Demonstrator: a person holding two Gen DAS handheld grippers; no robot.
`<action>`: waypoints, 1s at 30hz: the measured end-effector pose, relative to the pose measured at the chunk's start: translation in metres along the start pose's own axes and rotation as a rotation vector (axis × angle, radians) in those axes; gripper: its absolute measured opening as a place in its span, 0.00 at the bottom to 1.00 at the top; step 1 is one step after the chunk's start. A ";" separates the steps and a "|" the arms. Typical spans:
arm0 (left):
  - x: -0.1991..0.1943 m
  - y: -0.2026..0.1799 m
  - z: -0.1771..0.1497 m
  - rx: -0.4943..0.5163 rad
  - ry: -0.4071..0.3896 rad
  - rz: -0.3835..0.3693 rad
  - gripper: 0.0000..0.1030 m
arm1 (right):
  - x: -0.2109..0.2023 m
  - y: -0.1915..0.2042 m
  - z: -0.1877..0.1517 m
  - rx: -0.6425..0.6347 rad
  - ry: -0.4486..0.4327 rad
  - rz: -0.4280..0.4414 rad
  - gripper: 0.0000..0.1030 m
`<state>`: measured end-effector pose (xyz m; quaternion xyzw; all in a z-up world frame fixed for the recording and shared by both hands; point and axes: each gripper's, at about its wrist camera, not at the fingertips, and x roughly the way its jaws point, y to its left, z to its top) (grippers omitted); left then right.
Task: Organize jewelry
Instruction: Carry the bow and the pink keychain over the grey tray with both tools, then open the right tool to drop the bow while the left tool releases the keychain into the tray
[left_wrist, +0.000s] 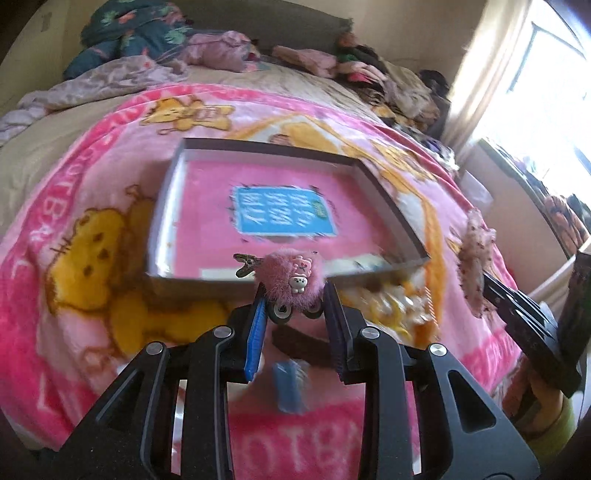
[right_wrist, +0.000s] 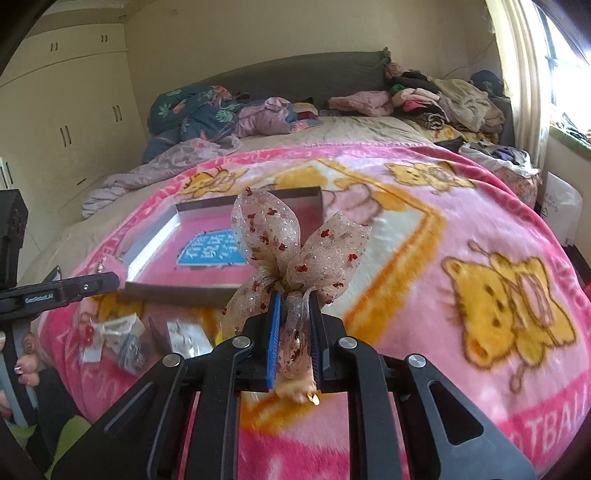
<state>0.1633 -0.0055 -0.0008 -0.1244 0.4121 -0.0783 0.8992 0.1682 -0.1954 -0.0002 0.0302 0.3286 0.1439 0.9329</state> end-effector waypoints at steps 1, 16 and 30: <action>0.001 0.005 0.003 -0.008 -0.003 0.006 0.21 | 0.004 0.002 0.004 -0.005 0.001 0.005 0.14; 0.040 0.042 0.044 -0.030 -0.018 0.086 0.22 | 0.065 0.026 0.036 -0.054 0.051 0.044 0.14; 0.075 0.038 0.038 0.043 0.052 0.115 0.23 | 0.105 0.023 0.041 -0.047 0.107 0.024 0.14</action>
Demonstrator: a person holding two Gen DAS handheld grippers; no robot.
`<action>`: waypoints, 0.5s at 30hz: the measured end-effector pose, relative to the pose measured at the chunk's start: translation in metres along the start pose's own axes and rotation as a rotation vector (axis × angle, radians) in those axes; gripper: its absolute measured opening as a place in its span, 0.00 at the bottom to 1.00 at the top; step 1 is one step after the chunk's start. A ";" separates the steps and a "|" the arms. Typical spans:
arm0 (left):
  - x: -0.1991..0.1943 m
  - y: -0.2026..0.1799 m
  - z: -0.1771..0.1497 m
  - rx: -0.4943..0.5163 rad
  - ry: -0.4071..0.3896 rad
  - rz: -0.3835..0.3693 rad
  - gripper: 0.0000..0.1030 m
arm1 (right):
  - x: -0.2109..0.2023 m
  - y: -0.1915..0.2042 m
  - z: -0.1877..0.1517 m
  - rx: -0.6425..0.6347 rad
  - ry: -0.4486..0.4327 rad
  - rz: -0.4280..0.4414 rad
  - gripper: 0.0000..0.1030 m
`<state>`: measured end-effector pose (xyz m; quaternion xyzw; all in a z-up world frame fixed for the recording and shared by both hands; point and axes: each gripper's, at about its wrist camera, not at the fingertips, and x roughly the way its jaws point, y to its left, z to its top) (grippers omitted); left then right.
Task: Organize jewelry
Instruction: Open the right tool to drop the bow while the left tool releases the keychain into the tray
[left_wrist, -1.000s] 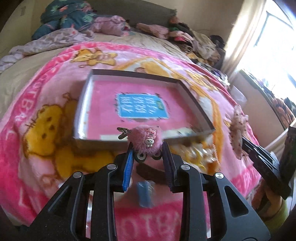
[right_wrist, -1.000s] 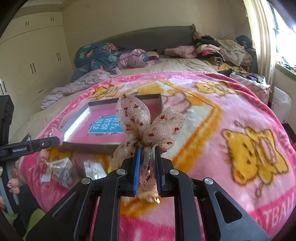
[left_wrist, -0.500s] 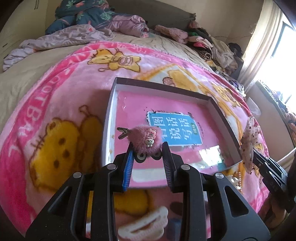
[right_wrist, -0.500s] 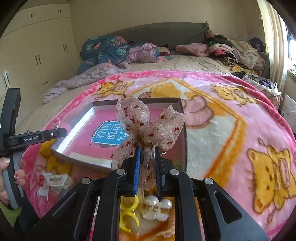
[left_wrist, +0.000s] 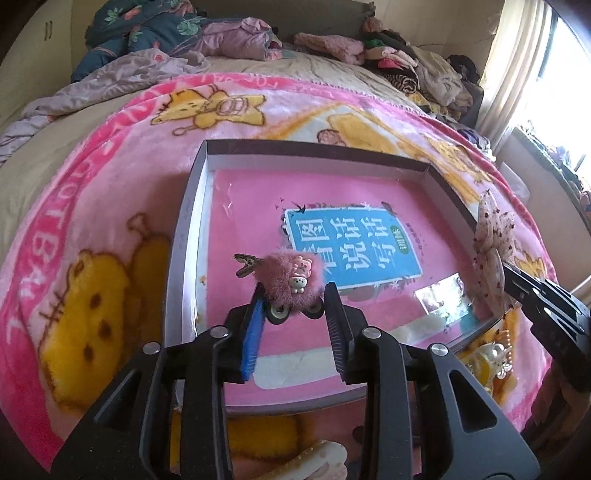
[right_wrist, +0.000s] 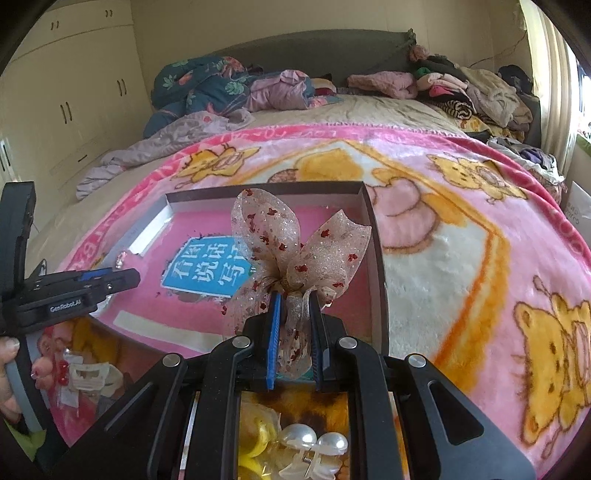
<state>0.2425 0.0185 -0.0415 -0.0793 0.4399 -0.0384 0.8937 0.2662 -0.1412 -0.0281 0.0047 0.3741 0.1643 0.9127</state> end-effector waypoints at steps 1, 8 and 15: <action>0.001 0.000 -0.001 0.001 0.002 0.000 0.23 | 0.002 0.000 0.000 0.001 0.007 0.000 0.14; -0.006 0.000 -0.005 0.007 0.005 0.002 0.40 | 0.010 0.000 -0.004 0.012 0.028 0.000 0.16; -0.023 0.004 -0.010 -0.015 -0.013 -0.003 0.50 | 0.008 0.003 -0.006 0.010 0.024 -0.014 0.37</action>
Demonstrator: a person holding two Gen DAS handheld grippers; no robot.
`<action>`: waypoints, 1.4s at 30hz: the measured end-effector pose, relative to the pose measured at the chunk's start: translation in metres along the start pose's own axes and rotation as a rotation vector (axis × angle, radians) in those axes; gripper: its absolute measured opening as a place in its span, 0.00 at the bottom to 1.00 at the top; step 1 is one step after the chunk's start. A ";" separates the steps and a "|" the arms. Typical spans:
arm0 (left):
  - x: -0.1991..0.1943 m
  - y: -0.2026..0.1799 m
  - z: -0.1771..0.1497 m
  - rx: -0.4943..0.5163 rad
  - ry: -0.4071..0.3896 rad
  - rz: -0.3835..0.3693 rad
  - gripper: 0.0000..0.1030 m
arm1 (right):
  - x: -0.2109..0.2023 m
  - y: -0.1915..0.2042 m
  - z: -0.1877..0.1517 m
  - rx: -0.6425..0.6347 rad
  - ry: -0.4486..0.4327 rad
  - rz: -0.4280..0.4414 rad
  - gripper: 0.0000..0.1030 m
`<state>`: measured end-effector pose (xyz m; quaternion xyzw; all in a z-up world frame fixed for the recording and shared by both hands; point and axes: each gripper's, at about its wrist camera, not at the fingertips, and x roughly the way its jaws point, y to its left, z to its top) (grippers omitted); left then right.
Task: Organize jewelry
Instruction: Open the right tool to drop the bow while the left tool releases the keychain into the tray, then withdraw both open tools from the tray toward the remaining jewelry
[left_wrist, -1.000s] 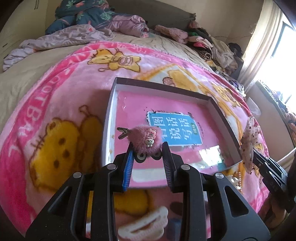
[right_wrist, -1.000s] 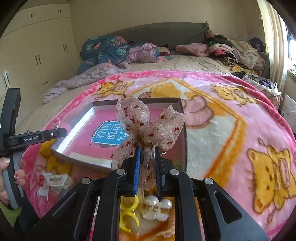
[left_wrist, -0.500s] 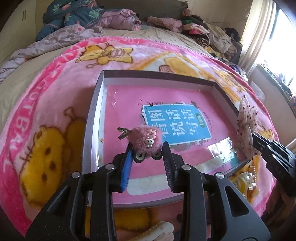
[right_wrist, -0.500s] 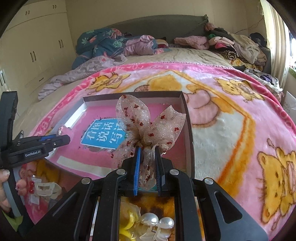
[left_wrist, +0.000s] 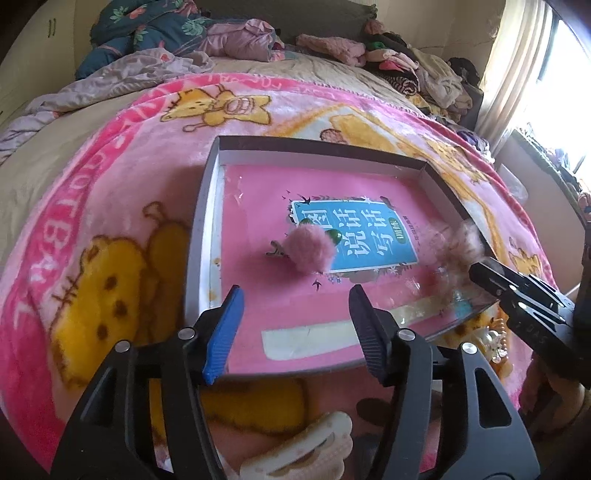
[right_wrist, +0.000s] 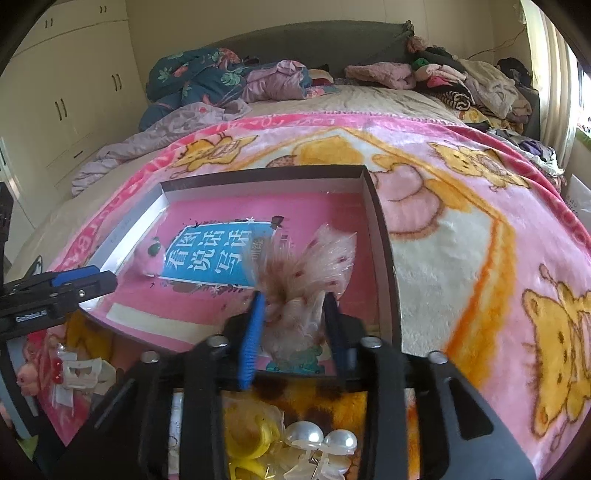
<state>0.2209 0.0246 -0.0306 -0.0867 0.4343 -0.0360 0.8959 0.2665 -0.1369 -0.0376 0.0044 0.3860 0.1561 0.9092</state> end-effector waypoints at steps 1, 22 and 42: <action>-0.003 0.000 -0.001 -0.002 -0.005 0.001 0.52 | -0.002 0.000 0.000 -0.001 -0.004 -0.005 0.47; -0.068 0.013 -0.022 -0.038 -0.089 0.010 0.78 | -0.088 -0.002 -0.017 0.011 -0.127 -0.011 0.80; -0.103 0.029 -0.048 -0.055 -0.121 0.044 0.81 | -0.125 0.025 -0.036 -0.067 -0.137 0.005 0.85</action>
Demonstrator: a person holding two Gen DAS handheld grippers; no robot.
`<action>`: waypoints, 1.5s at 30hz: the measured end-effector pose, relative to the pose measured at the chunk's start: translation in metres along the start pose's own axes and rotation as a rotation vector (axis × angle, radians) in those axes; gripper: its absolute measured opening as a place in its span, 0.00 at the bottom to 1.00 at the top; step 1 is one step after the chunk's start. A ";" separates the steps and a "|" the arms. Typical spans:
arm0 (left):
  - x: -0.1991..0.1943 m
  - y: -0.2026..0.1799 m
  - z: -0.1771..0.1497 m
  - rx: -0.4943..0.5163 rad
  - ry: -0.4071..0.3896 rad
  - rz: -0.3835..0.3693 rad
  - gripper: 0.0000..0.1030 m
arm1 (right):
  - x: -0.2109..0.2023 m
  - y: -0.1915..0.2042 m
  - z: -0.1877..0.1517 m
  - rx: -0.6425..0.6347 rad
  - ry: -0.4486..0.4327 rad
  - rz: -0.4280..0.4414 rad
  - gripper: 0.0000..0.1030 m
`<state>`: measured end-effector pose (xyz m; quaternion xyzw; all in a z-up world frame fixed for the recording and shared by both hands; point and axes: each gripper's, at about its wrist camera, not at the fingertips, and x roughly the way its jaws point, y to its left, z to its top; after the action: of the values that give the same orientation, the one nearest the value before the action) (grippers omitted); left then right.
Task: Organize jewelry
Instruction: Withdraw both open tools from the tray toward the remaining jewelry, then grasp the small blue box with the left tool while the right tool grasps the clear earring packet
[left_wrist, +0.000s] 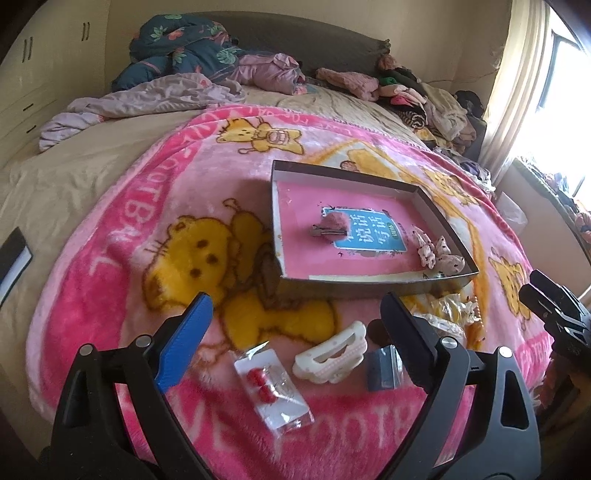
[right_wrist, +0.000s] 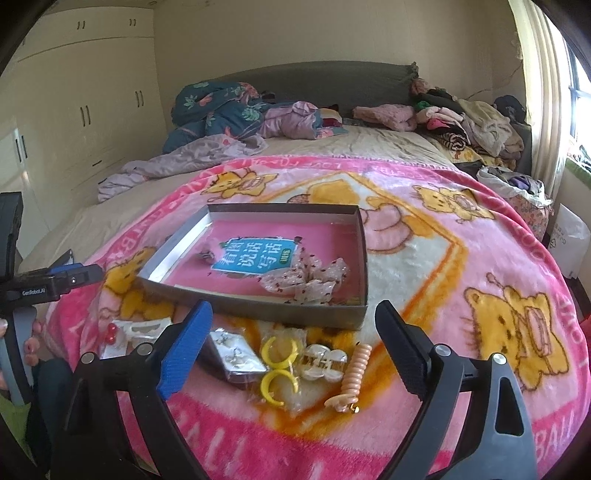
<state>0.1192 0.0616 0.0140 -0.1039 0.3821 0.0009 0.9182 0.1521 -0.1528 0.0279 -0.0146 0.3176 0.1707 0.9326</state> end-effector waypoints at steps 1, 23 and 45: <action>-0.003 0.001 -0.002 0.001 -0.002 0.005 0.81 | -0.001 0.002 -0.001 -0.004 0.002 0.001 0.85; -0.019 0.010 -0.035 0.021 0.030 0.031 0.81 | -0.009 0.030 -0.027 -0.084 0.050 0.043 0.85; 0.016 -0.053 -0.072 0.130 0.145 -0.079 0.65 | 0.021 0.022 -0.057 -0.190 0.130 0.024 0.85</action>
<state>0.0845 -0.0048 -0.0365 -0.0591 0.4423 -0.0675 0.8924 0.1273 -0.1333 -0.0286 -0.1102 0.3598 0.2098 0.9024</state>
